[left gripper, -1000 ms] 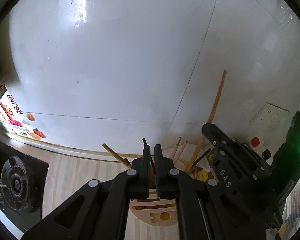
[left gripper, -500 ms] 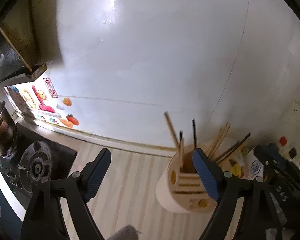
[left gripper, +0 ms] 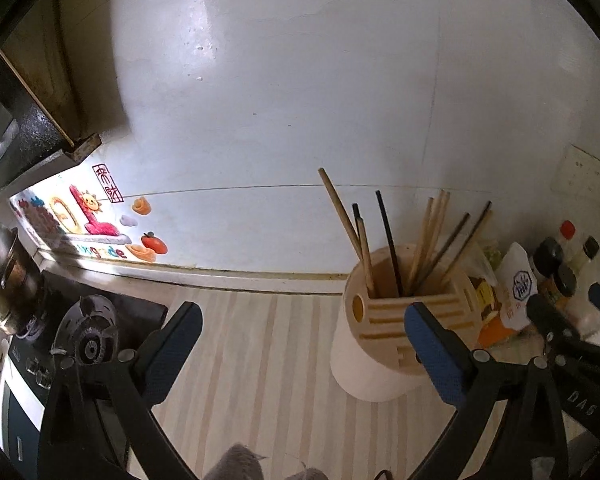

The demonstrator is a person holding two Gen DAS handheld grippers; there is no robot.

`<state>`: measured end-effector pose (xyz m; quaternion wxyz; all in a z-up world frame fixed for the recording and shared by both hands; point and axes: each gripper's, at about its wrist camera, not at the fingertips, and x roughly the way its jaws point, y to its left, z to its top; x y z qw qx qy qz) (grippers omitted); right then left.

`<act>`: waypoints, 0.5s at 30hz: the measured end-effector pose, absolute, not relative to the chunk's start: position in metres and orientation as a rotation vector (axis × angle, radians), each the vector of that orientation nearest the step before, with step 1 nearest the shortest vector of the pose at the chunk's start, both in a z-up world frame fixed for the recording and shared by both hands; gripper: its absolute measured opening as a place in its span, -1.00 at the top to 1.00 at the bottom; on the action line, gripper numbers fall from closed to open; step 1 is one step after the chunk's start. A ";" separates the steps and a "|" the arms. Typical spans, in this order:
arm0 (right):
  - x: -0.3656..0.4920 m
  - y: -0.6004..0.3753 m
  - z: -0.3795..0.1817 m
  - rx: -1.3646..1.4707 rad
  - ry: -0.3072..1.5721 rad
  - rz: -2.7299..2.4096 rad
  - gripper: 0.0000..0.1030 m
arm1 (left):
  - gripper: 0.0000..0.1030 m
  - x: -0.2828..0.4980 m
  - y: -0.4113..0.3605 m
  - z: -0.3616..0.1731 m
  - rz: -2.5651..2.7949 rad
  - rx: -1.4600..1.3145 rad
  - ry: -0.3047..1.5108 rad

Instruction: Organize utensils

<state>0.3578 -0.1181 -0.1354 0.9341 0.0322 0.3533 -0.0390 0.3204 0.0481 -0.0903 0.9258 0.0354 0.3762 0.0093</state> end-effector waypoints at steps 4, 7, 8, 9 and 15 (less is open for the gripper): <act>0.339 -0.125 -0.126 0.061 0.699 -0.137 -0.99 | -1.00 0.303 0.048 -0.087 0.015 0.078 0.764; 0.321 -0.123 -0.121 0.063 0.687 -0.156 -0.99 | -1.00 0.281 0.047 -0.079 0.007 0.076 0.741; 0.313 -0.123 -0.120 0.066 0.683 -0.156 -0.99 | -1.00 0.274 0.046 -0.076 0.005 0.073 0.731; 0.305 -0.123 -0.117 0.067 0.677 -0.156 -0.99 | -1.00 0.266 0.047 -0.073 0.004 0.070 0.722; 0.246 -0.125 -0.088 0.057 0.618 -0.161 -0.99 | -1.00 0.204 0.048 -0.047 -0.001 0.040 0.658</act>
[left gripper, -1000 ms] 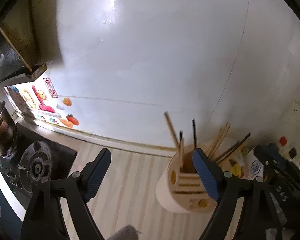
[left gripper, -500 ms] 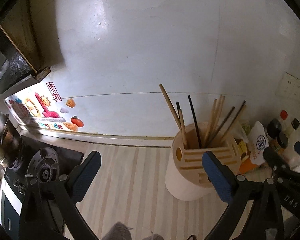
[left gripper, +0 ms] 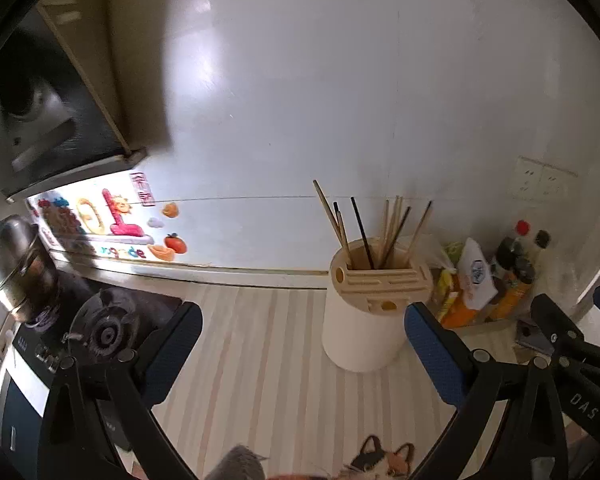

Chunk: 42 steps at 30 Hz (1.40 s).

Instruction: Organize utensils

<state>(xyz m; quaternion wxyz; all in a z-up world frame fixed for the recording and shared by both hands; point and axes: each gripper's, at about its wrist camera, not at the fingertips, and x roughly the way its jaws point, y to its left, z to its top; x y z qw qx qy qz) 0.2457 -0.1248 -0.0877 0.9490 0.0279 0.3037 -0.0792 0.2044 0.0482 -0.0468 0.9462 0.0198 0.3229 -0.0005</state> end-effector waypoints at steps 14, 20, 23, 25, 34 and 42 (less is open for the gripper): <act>0.072 -0.118 -0.014 0.024 0.480 -0.169 -1.00 | -1.00 0.053 0.064 0.011 -0.025 0.006 0.548; 0.019 -0.115 0.006 0.038 0.445 -0.174 -1.00 | -1.00 0.020 0.071 0.020 -0.004 0.002 0.538; 0.001 -0.115 0.011 0.038 0.437 -0.177 -1.00 | -1.00 0.009 0.071 0.021 0.002 -0.001 0.530; -0.010 -0.114 0.015 0.031 0.424 -0.183 -1.00 | -1.00 0.004 0.071 0.022 0.004 0.004 0.525; -0.027 -0.117 0.018 0.027 0.424 -0.181 -1.00 | -1.00 -0.005 0.069 0.020 0.022 0.014 0.527; -0.027 -0.119 0.017 0.021 0.437 -0.161 -1.00 | -1.00 -0.005 0.068 0.016 0.036 0.037 0.538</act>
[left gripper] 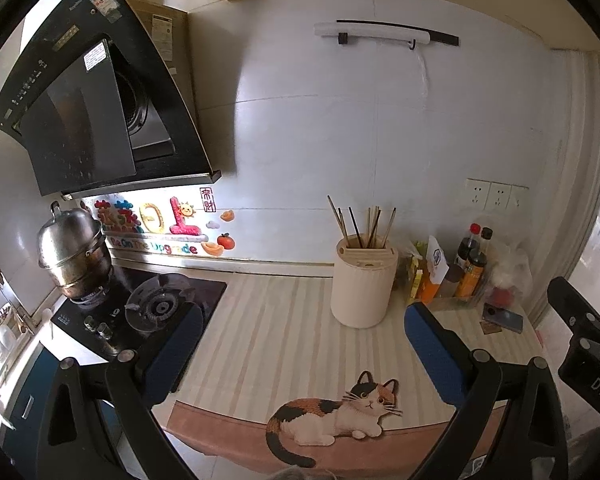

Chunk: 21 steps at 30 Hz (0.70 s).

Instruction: Organize utensils

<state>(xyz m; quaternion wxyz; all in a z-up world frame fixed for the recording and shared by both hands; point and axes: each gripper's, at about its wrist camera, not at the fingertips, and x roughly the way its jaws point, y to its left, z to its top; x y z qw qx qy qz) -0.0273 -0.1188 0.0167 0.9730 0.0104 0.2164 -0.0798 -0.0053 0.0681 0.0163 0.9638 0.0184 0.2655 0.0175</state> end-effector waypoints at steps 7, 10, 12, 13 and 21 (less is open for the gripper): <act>-0.024 -0.120 0.015 0.022 0.448 -0.148 -1.00 | -1.00 -0.005 0.068 0.015 0.034 0.036 0.542; -0.023 -0.119 0.015 0.020 0.450 -0.143 -1.00 | -1.00 -0.005 0.069 0.015 0.035 0.036 0.538; -0.023 -0.119 0.015 0.020 0.450 -0.143 -1.00 | -1.00 -0.005 0.069 0.015 0.038 0.033 0.538; -0.023 -0.118 0.015 0.020 0.449 -0.142 -1.00 | -1.00 -0.005 0.069 0.015 0.041 0.032 0.537; -0.023 -0.113 0.013 0.011 0.451 -0.134 -1.00 | -1.00 -0.010 0.071 0.015 0.054 0.024 0.540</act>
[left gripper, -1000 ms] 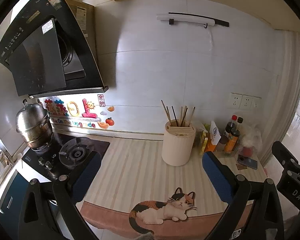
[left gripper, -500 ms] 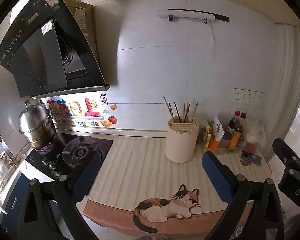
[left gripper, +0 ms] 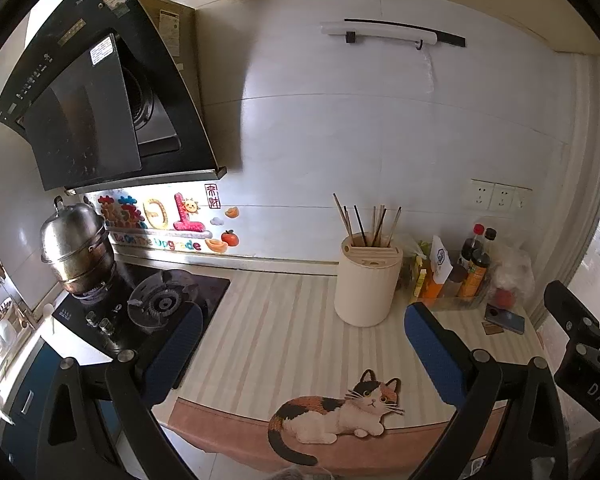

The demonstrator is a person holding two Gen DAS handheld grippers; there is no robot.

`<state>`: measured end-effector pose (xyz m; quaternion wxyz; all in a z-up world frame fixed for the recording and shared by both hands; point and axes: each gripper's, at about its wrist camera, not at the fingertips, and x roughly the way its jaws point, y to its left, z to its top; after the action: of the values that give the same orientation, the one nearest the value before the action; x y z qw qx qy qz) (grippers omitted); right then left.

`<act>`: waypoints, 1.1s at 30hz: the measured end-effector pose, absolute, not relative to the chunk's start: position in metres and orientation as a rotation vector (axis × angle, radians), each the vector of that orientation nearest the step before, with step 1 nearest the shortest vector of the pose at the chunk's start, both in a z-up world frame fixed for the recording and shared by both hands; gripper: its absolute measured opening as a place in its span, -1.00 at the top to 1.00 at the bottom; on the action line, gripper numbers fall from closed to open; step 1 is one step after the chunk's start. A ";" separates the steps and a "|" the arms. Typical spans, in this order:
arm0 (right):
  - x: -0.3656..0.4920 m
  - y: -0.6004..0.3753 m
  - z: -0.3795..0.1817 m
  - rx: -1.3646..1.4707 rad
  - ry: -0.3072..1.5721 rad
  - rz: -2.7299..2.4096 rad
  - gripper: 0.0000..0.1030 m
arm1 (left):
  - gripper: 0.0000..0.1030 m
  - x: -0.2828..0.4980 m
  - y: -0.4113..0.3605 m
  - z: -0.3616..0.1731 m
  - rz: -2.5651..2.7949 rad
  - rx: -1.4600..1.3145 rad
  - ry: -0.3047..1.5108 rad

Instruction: Organize utensils

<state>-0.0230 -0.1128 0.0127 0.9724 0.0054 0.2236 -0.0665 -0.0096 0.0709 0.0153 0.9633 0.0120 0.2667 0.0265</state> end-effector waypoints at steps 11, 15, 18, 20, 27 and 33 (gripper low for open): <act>-0.023 -0.112 0.012 0.015 0.460 -0.121 -1.00 | -1.00 -0.009 0.075 0.016 0.061 0.020 0.539; -0.022 -0.113 0.012 0.008 0.459 -0.120 -1.00 | -1.00 -0.009 0.076 0.016 0.059 0.019 0.539; -0.022 -0.113 0.012 0.006 0.458 -0.120 -1.00 | -1.00 -0.008 0.076 0.016 0.058 0.021 0.540; -0.022 -0.112 0.012 0.005 0.458 -0.121 -1.00 | -1.00 -0.008 0.075 0.016 0.060 0.021 0.539; -0.022 -0.112 0.012 0.006 0.458 -0.121 -1.00 | -1.00 -0.009 0.074 0.016 0.062 0.018 0.540; -0.022 -0.112 0.013 0.006 0.458 -0.119 -1.00 | -1.00 -0.006 0.075 0.016 0.058 0.018 0.541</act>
<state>-0.0216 -0.1122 0.0128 0.9722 0.0030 0.2267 -0.0588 -0.0058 0.0750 0.0163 0.9632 0.0090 0.2672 0.0288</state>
